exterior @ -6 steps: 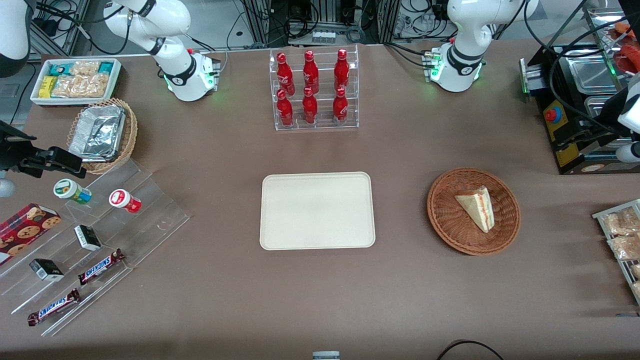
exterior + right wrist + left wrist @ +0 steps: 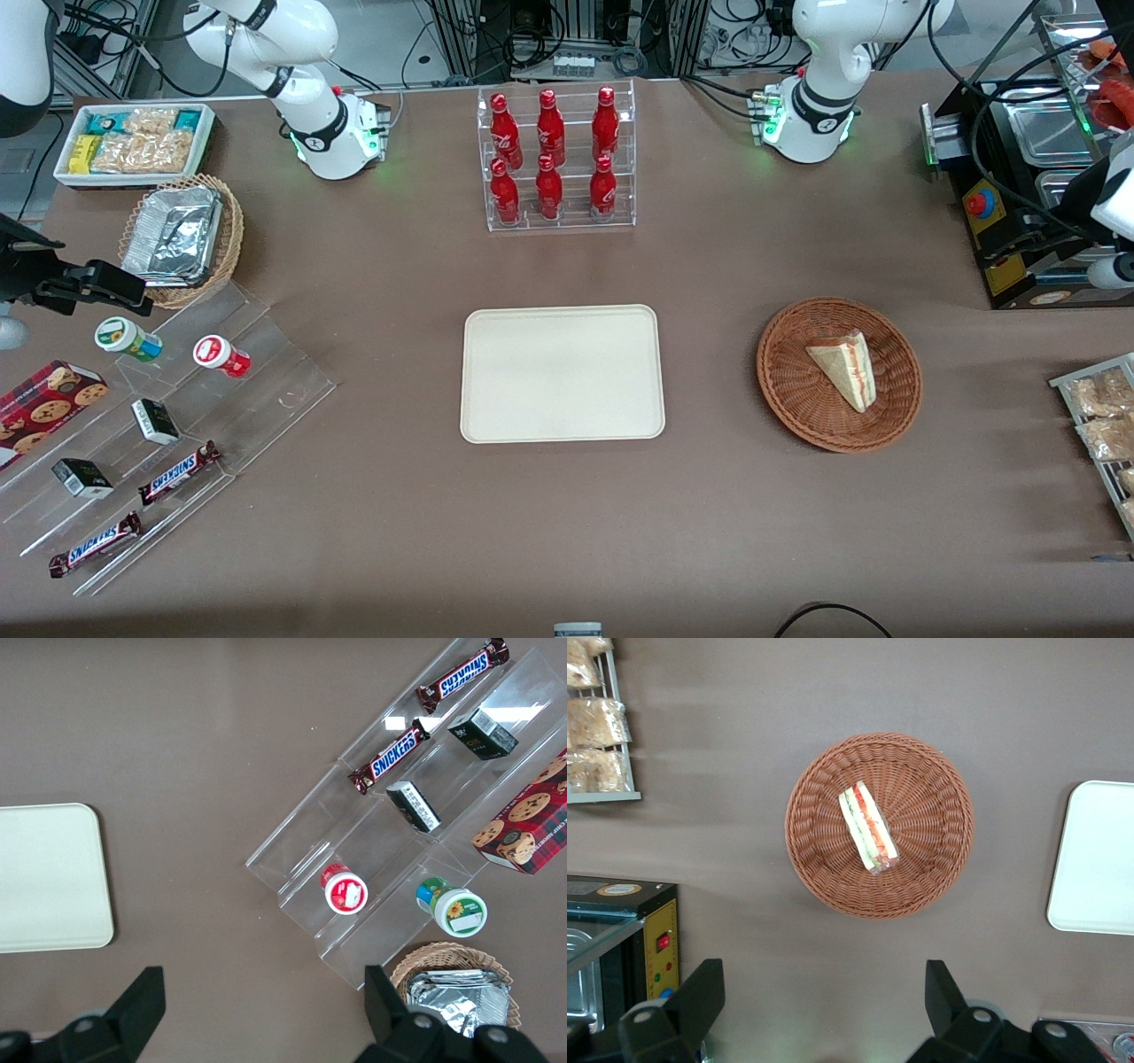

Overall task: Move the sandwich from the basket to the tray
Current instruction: 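Move the left gripper over the wicker basket above the sandwich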

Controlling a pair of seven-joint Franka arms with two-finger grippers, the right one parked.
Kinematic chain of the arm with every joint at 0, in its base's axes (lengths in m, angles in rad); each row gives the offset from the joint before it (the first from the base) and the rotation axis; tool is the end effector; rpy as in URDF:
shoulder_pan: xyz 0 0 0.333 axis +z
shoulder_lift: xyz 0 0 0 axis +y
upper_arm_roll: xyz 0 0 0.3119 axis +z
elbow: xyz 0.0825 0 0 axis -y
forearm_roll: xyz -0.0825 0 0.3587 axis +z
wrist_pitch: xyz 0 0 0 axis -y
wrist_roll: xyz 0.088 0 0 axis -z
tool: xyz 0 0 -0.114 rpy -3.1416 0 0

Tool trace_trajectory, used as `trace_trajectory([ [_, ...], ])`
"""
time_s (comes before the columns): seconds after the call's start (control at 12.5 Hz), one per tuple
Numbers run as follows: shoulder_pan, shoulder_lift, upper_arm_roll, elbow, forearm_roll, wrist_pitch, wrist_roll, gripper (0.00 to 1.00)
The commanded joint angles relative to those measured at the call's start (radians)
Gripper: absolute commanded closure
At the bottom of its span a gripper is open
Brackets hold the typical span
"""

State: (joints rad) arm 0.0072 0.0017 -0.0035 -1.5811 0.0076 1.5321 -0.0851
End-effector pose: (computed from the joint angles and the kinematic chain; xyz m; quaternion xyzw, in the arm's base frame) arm 0.5248 0.0028 0.6046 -0.9987 -0.0444 0.0252 0.0048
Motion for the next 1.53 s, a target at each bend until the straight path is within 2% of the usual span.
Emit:
trace_trajectory([
  [0.0,0.0,0.011,0.005,-0.028,-0.012,-0.012,0.015,0.0],
  [0.16,0.0,0.008,0.005,-0.092,0.002,0.015,0.015,0.0],
  [0.56,0.0,-0.006,0.005,-0.305,0.003,0.25,-0.007,0.0],
  [0.96,-0.018,0.012,0.002,-0.486,0.005,0.498,-0.172,0.0],
  [1.45,-0.062,0.125,-0.001,-0.585,0.003,0.693,-0.339,0.0],
])
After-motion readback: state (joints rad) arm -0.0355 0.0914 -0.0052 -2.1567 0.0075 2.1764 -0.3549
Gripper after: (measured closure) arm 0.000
